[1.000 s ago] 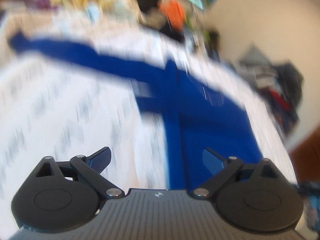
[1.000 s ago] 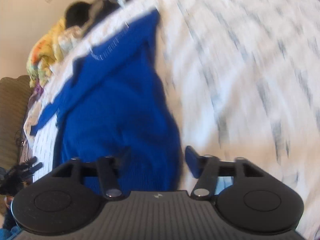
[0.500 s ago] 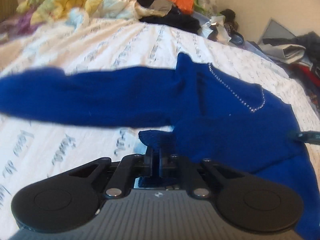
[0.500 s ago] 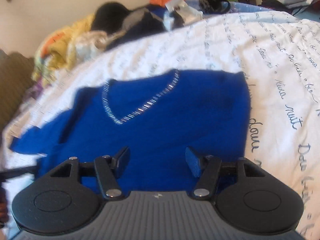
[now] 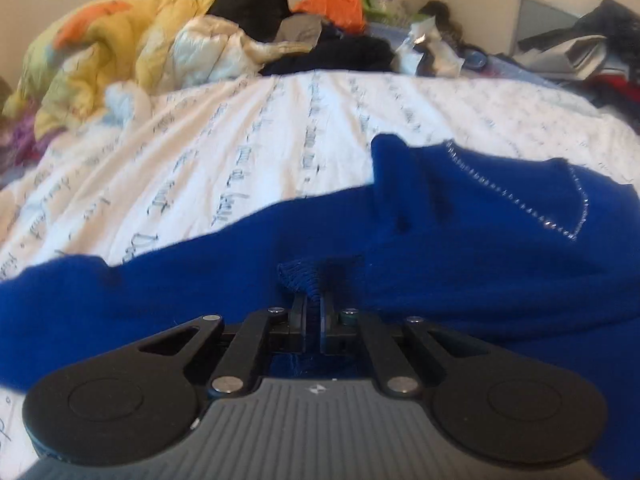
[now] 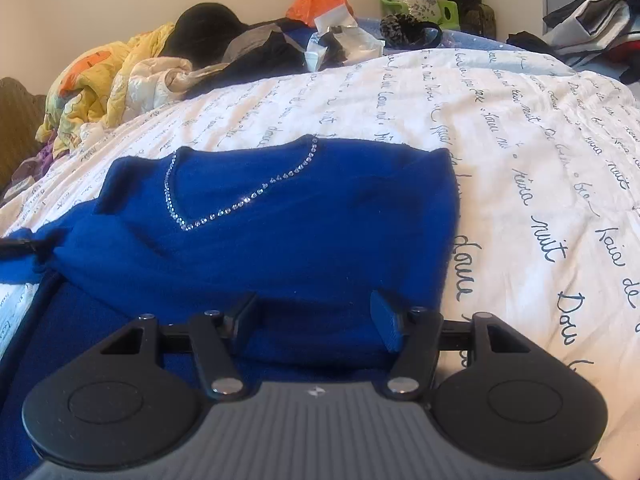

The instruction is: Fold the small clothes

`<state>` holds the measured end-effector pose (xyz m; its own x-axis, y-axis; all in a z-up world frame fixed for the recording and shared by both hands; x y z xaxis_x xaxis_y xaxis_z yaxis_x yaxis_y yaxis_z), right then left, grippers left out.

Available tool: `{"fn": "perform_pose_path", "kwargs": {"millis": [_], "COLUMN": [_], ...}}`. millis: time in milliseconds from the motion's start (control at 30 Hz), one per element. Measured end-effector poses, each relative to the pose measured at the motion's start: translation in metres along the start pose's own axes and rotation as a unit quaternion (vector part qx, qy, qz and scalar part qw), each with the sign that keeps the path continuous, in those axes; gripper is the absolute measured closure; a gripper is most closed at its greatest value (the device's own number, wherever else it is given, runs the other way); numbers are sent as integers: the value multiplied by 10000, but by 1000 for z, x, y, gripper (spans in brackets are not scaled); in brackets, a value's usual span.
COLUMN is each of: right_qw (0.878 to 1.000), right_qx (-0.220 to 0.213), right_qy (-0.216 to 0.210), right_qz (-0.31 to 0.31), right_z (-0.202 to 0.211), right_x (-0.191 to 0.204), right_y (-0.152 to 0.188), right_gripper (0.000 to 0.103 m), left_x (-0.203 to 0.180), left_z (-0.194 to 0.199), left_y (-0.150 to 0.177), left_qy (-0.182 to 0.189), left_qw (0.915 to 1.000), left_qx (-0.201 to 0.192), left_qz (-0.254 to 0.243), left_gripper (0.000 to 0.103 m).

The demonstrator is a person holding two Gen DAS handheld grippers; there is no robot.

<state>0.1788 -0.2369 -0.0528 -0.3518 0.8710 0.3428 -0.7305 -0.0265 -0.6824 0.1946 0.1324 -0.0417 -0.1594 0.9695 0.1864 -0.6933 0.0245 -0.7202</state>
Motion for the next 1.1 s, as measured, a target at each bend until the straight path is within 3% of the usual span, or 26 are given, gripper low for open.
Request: {"fn": "perform_pose_path", "kwargs": {"millis": [100,200,267,333,367,400,433,500,533,600,667,800,833,867,1000,1100], "right_qw": [9999,9985,9974,9962,9976,9991,9995,9990,9985,9986,9989,9970,9967,9965,9954,9946], "right_qx": [77,-389,-236,140,-111,-85,-111,-160,-204,-258,-347,-703,-745,-762,-841,-886], "right_qy": [30,-328,-496,-544,-541,-331,-266,-306,-364,-368,-305,-278,-298,-326,-453,-516], "right_qz": [-101,-222,-474,-668,-420,-253,-117,-278,-349,-264,-86,168,107,50,-93,-171], "right_z": [4,9,-8,-36,-38,-40,-39,-37,-37,-37,-39,-40,-39,-38,-36,-35], "right_x": [3,12,10,2,2,-2,-3,-10,-11,-11,-8,-6,-7,-8,-11,-13], "right_y": [-11,-36,-41,-34,-37,-37,-38,-39,-38,-37,-34,-29,-29,-30,-31,-32], "right_gripper": [42,42,42,42,40,40,40,40,40,39,38,35,35,35,35,35], "left_x": [5,1,2,18,29,41,57,94,118,168,219,304,317,328,344,344], "left_z": [18,10,-7,-5,3,13,22,37,41,48,50,51,49,47,24,3], "left_y": [-20,-19,-5,3,4,4,6,15,23,40,57,85,88,89,92,100], "left_qy": [126,271,278,211,232,215,100,-206,-472,-915,-1207,-1577,-1590,-1580,-1342,-1179], "left_qw": [9995,9996,9991,9982,9973,9963,9947,9890,9825,9611,9284,8507,8390,8324,8267,8221], "left_qx": [-280,-9,312,317,205,38,-131,-335,-380,-441,-409,-269,-269,-260,-69,228], "left_qz": [111,49,67,467,667,836,1011,1423,1762,2568,3490,5007,5196,5305,5463,5566], "left_gripper": [96,94,76,32,22,7,2,2,5,6,6,7,7,7,8,21]}}
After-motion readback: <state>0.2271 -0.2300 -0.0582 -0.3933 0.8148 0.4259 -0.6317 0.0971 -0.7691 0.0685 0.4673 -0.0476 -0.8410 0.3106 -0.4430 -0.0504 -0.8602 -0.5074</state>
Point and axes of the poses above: each gripper's, at about its wrist camera, not at the fingertips, and z roughly against the way its jaws point, x to its left, y to its underside, the point moved 10 cm from there along -z, roughly the way its jaws point, and after that the axes turned 12 degrees about -y, right-handed, at the moved point
